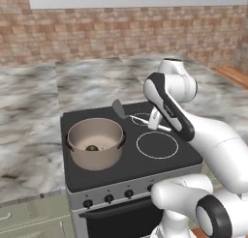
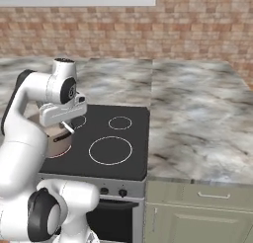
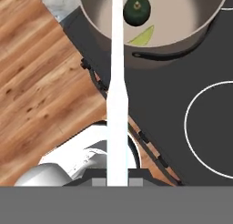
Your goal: Put the squash and lemon wedge in the pot. Retrieve the spatula and lightly stir the vegetables in the pot.
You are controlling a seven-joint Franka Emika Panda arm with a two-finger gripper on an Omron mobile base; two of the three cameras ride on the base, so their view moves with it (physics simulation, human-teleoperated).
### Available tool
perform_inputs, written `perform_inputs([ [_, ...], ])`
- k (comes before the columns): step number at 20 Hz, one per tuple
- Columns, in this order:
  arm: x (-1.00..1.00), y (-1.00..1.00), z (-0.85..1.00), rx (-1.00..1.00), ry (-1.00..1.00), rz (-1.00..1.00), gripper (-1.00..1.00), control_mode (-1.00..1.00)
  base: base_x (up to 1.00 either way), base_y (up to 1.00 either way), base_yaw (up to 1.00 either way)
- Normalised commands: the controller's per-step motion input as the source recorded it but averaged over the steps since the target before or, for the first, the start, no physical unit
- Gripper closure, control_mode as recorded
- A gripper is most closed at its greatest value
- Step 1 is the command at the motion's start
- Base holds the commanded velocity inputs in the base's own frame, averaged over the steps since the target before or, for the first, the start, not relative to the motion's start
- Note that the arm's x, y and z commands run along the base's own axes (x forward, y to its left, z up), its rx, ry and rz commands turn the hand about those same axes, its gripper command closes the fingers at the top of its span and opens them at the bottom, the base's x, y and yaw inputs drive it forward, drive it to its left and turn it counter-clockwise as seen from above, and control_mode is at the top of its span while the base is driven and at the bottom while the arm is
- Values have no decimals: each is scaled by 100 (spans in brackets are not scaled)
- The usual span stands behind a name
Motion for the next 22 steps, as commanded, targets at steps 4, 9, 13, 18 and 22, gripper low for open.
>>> perform_inputs([
  [4,0,0,0,0,0,0,100,100,-3,36,0],
  [9,0,0,0,0,0,0,100,100,-36,45,0],
  [13,0,0,0,0,0,0,100,100,28,32,0],
  [18,0,0,0,0,0,0,100,100,-3,53,0],
  [22,0,0,0,0,0,0,100,100,1,42,0],
])
